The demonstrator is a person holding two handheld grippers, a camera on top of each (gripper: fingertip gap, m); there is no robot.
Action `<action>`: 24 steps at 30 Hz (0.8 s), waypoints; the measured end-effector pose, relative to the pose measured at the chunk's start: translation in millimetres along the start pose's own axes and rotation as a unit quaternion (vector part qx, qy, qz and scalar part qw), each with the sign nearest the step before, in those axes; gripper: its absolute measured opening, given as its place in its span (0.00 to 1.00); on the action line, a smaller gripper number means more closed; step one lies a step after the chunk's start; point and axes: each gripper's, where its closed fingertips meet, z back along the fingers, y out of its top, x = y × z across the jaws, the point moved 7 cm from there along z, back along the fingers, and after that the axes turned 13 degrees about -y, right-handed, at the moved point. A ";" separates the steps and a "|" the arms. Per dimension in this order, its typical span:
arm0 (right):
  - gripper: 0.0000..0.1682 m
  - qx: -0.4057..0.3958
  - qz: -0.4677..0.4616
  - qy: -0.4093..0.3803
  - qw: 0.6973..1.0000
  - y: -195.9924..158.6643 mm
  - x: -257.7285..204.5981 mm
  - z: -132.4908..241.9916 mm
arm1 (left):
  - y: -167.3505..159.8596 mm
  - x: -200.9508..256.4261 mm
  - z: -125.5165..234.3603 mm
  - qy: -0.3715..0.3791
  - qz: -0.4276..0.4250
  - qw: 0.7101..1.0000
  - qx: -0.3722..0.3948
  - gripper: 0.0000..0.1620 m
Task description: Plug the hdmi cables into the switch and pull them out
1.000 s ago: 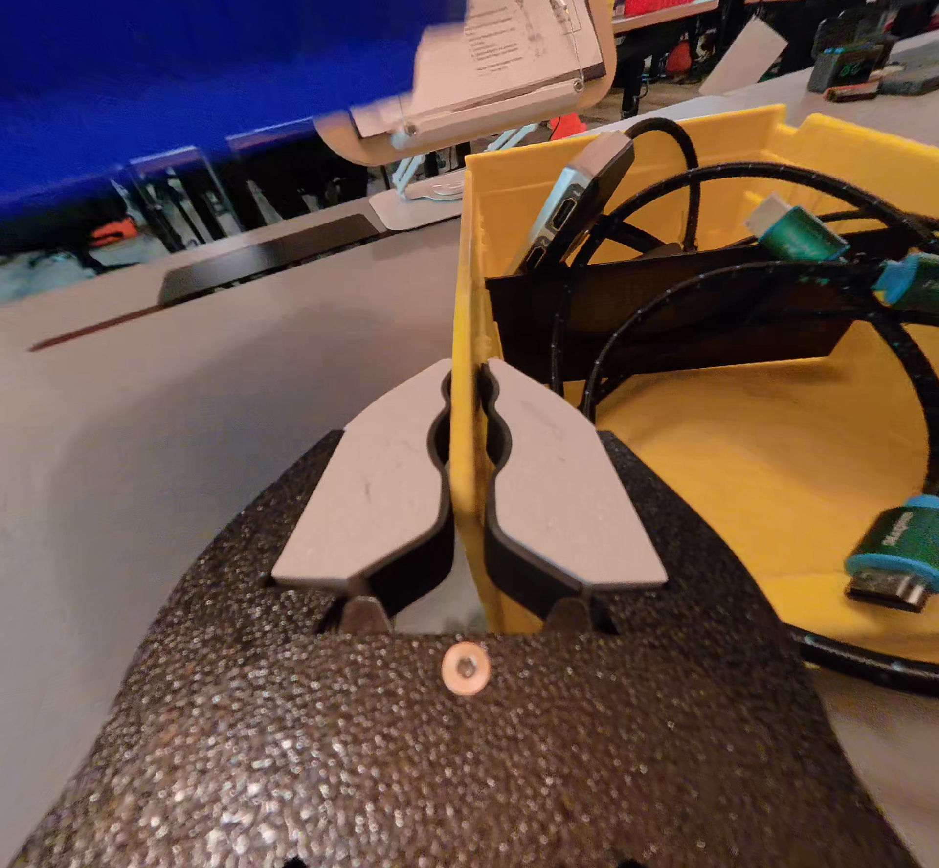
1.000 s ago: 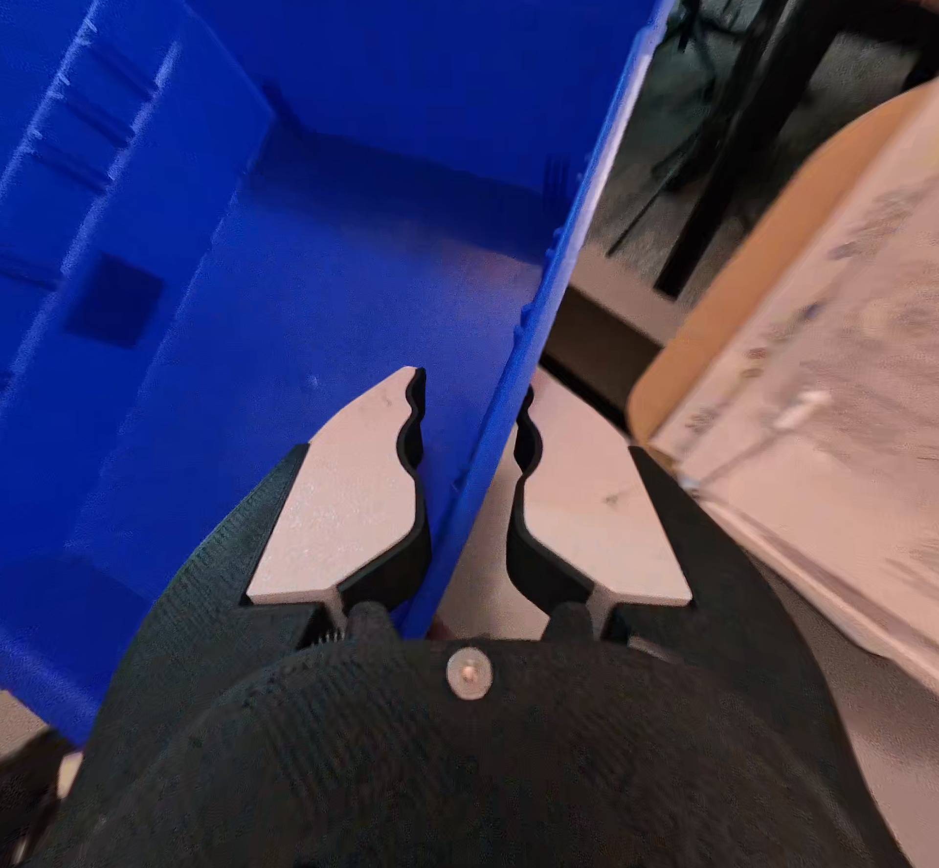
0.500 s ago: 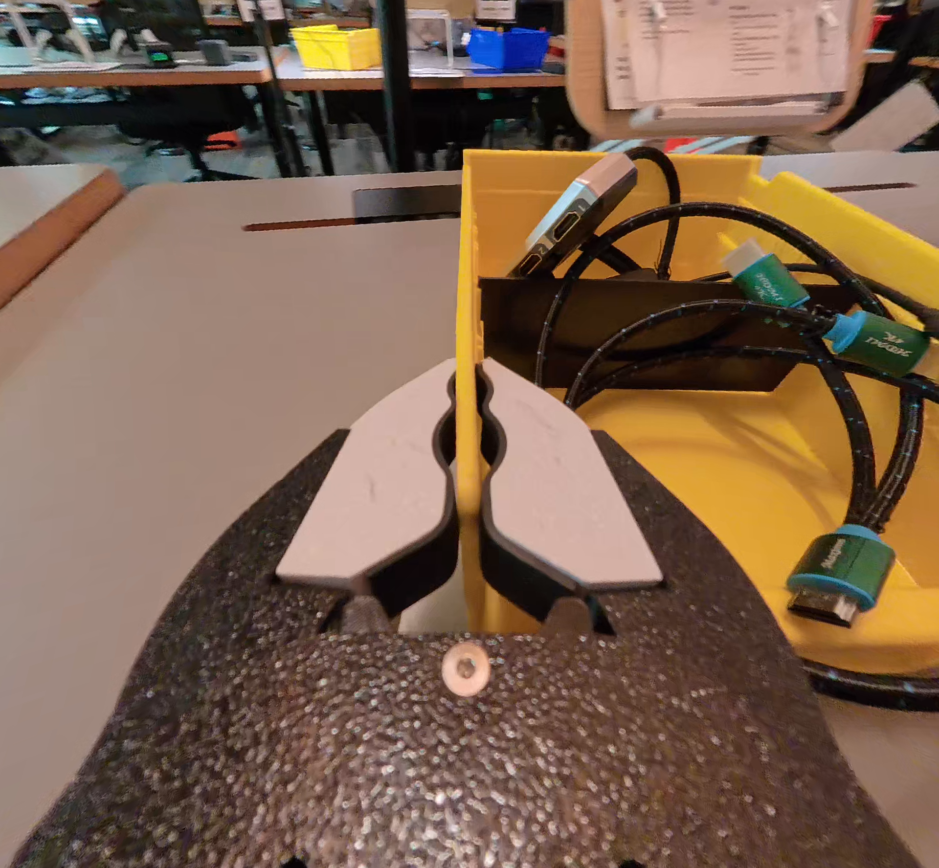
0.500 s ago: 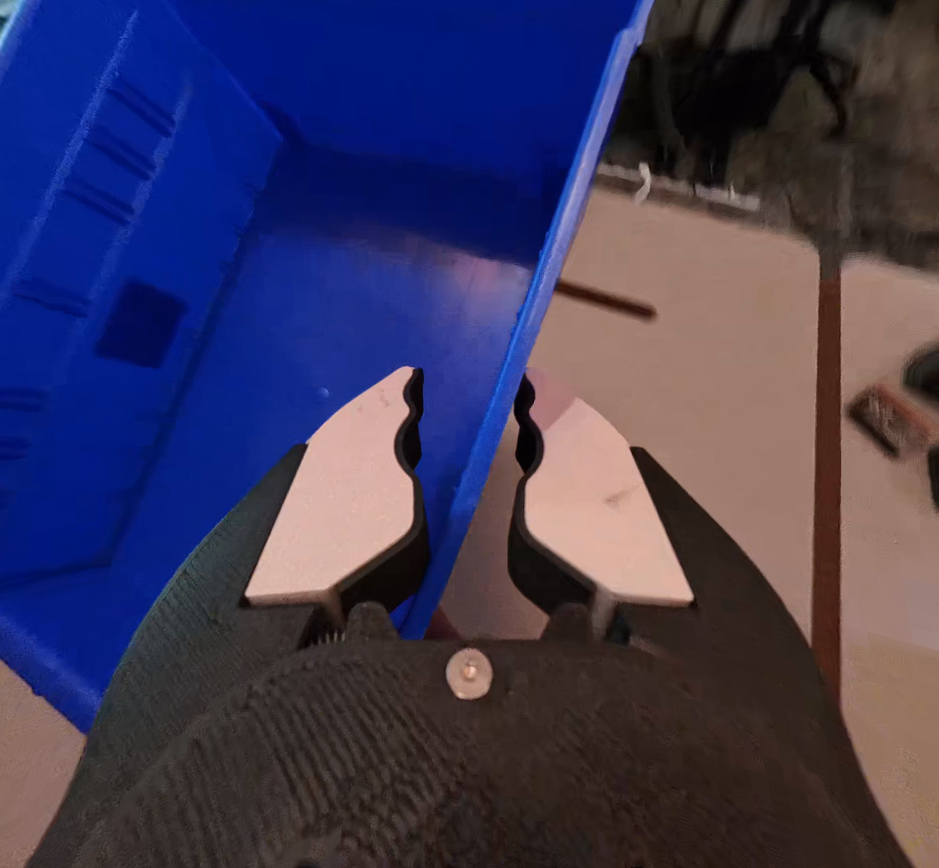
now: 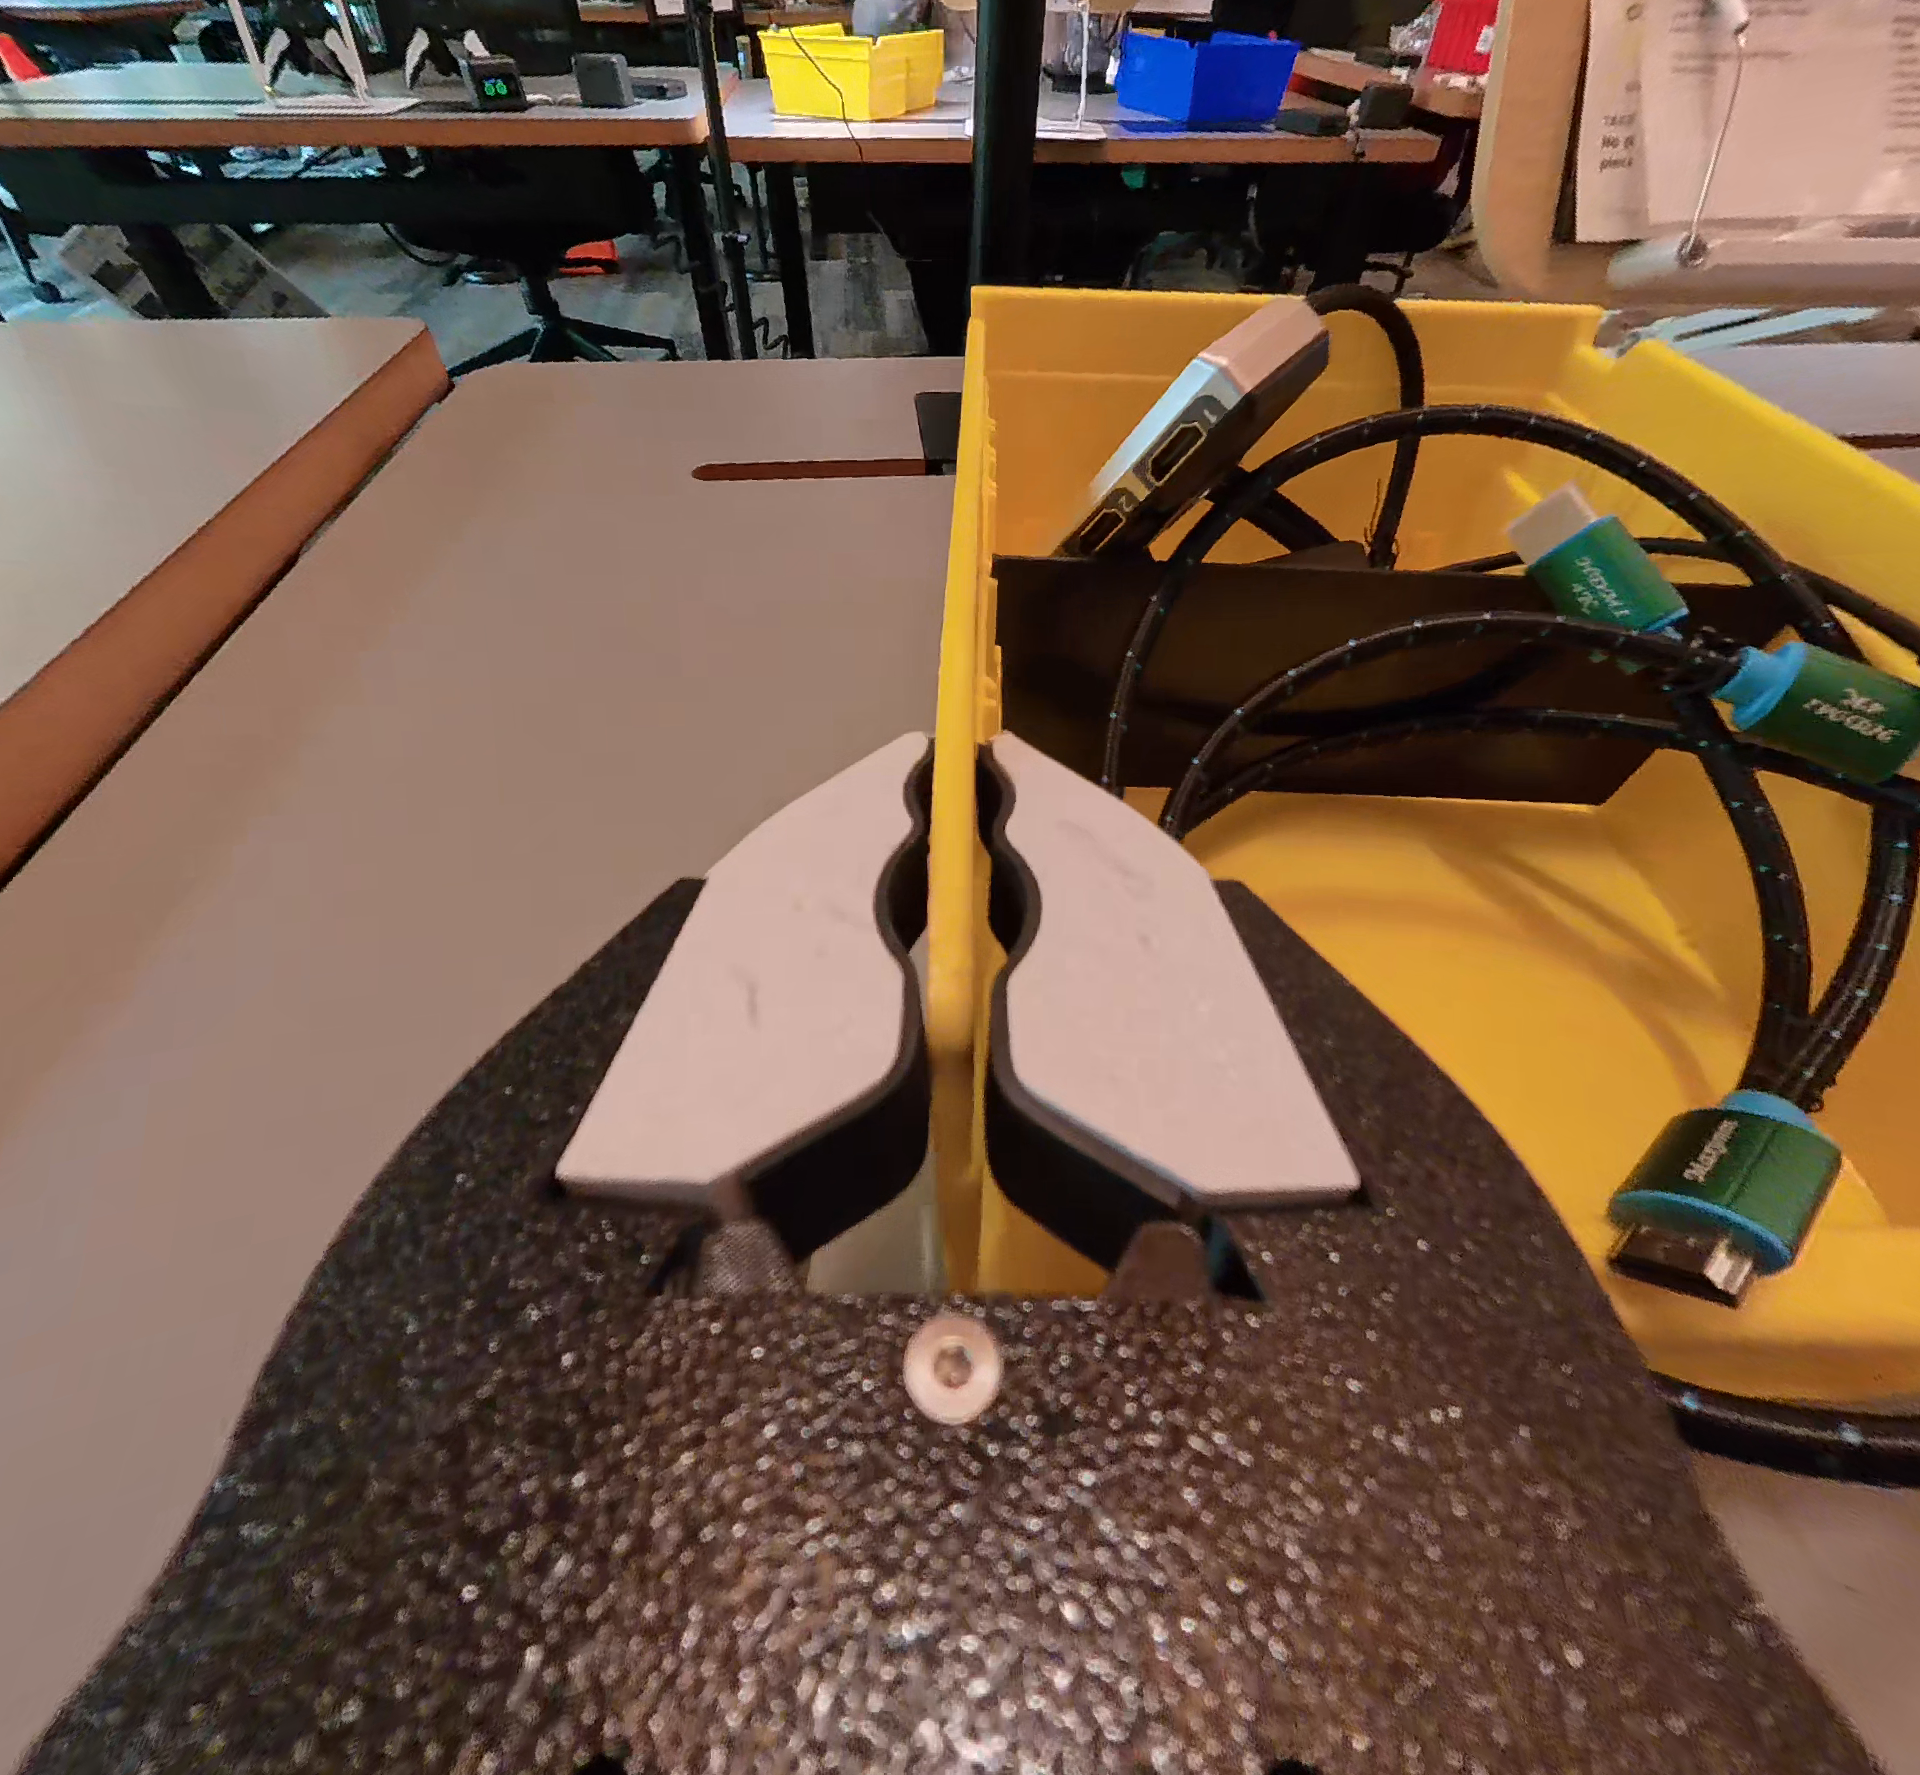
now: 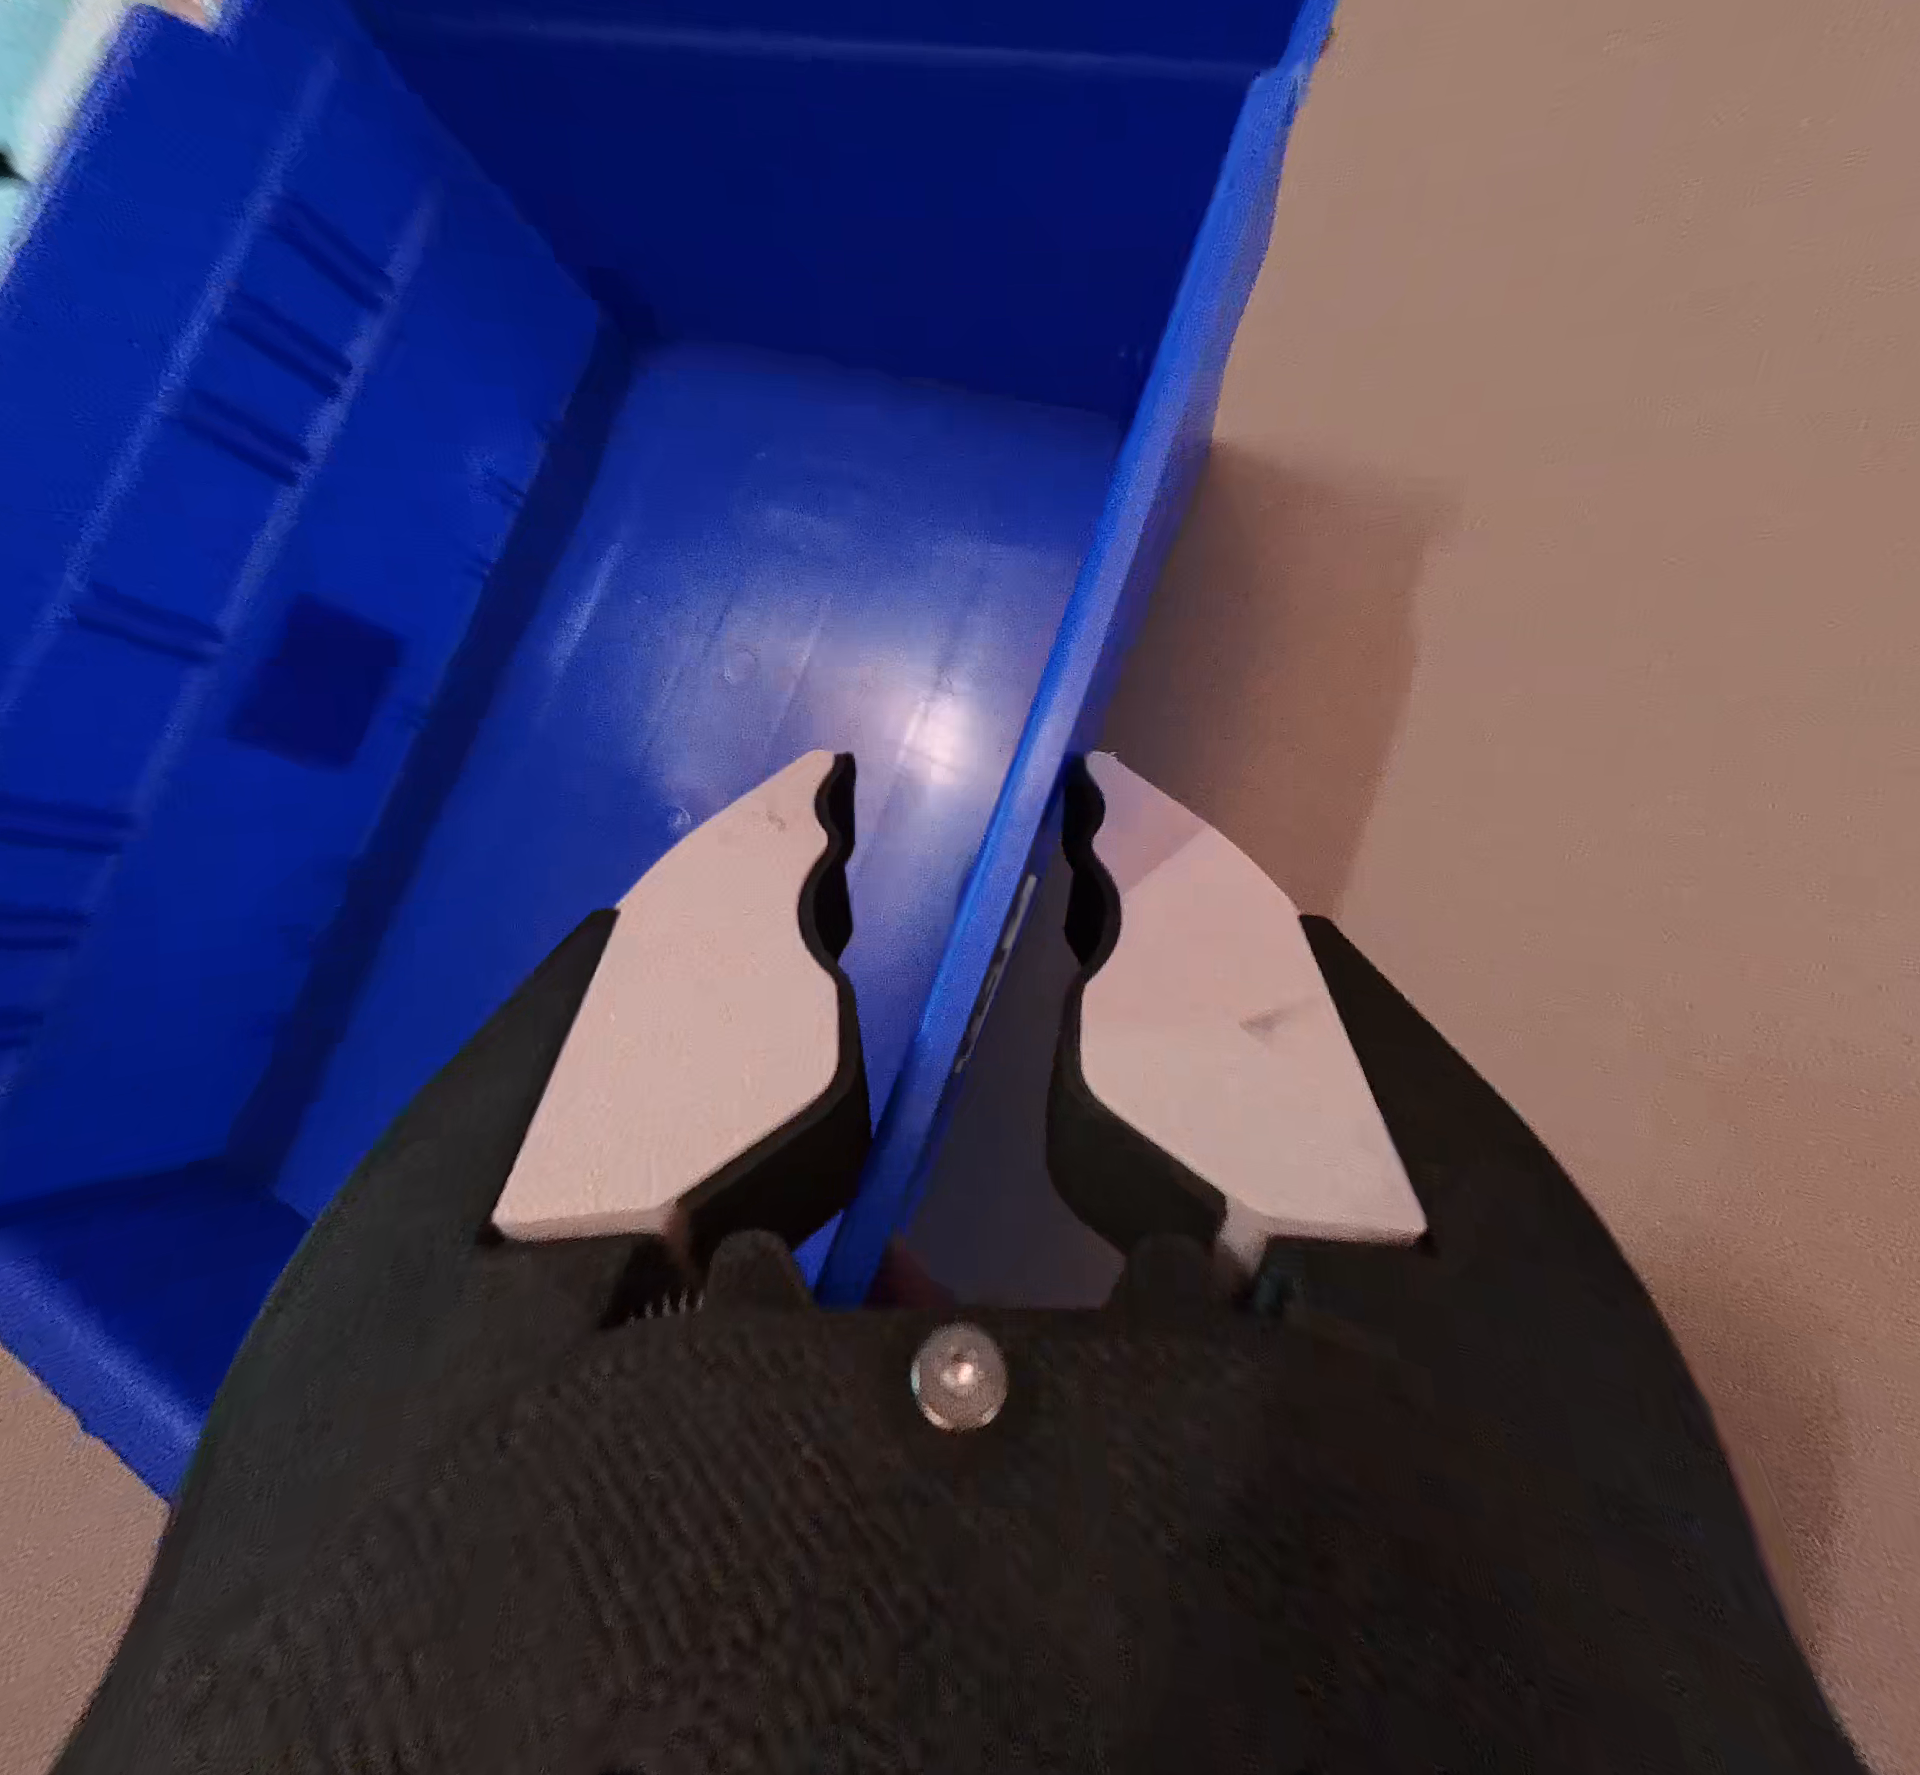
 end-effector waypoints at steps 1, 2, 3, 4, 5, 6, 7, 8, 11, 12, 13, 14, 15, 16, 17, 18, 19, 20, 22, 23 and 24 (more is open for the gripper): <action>0.24 0.008 -0.001 -0.001 1.000 3.0 -2.4 -3.0 | 0.1 0.3 0.2 0.003 -0.002 1.000 -0.004 0.04; 0.24 0.013 0.013 -0.012 1.000 4.9 -4.1 -4.5 | 0.2 0.6 0.4 0.005 -0.001 1.000 -0.006 0.04; 0.24 0.017 0.034 -0.028 0.999 6.2 -5.0 -4.8 | 0.3 0.9 0.6 0.006 0.002 1.000 -0.009 0.04; 0.25 0.016 0.058 -0.048 0.997 6.7 -5.1 -4.0 | 0.7 0.9 0.7 0.004 0.005 1.000 -0.012 0.04; 0.26 0.012 0.084 -0.073 0.994 6.6 -4.3 -1.9 | 1.7 0.9 0.9 0.004 0.005 1.000 -0.018 0.04; 0.31 0.013 0.109 -0.106 0.988 6.8 -2.5 2.4 | 3.5 0.5 1.4 0.008 0.003 1.000 -0.029 0.05; 0.39 0.020 0.132 -0.146 0.980 7.9 -0.3 9.4 | 6.4 -0.2 2.3 0.017 -0.003 0.999 -0.044 0.08; 0.49 0.043 0.147 -0.186 0.971 11.6 1.4 18.3 | 11.5 -0.4 3.8 0.023 -0.014 0.998 -0.059 0.13; 0.48 0.111 0.176 -0.216 0.954 19.0 -6.1 52.4 | 40.0 5.8 11.6 0.009 -0.061 0.996 -0.062 0.28; 0.49 0.131 0.179 -0.219 0.950 20.9 -10.5 64.6 | 51.4 8.4 14.3 0.009 -0.078 0.995 -0.059 0.28; 0.49 0.153 0.175 -0.214 0.949 22.8 -16.9 77.0 | 62.4 11.8 15.7 0.005 -0.095 0.994 -0.060 0.28; 0.49 0.178 0.166 -0.199 0.949 24.6 -26.3 88.7 | 71.8 15.9 15.0 -0.002 -0.110 0.992 -0.069 0.27; 0.49 0.205 0.158 -0.174 0.950 26.2 -38.3 99.2 | 79.6 20.4 12.1 -0.010 -0.124 0.988 -0.087 0.27; 0.49 0.231 0.151 -0.144 0.950 26.7 -52.4 107.9 | 85.7 25.1 7.2 -0.019 -0.142 0.983 -0.111 0.28; 0.49 0.253 0.147 -0.111 0.950 26.3 -68.4 115.1 | 90.5 29.9 0.3 -0.028 -0.165 0.976 -0.138 0.29; 0.48 0.275 0.146 -0.078 0.947 25.5 -85.0 120.6 | 94.0 34.9 -8.0 -0.038 -0.192 0.967 -0.163 0.29; 0.47 0.294 0.148 -0.049 0.943 23.9 -101.5 124.0 | 96.5 39.9 -17.3 -0.047 -0.218 0.957 -0.185 0.30; 0.47 0.308 0.154 -0.022 0.939 21.5 -117.3 125.2 | 97.7 44.7 -27.7 -0.058 -0.241 0.947 -0.203 0.30; 0.47 0.313 0.170 0.018 0.934 14.4 -146.0 122.4 | 95.5 52.0 -49.8 -0.079 -0.273 0.928 -0.241 0.30; 0.47 0.311 0.175 0.038 0.933 10.6 -159.5 120.4 | 92.9 52.1 -61.0 -0.081 -0.281 0.920 -0.261 0.30; 0.47 0.311 0.182 0.058 0.931 6.5 -172.6 118.7 | 90.4 50.4 -71.9 -0.080 -0.286 0.913 -0.280 0.29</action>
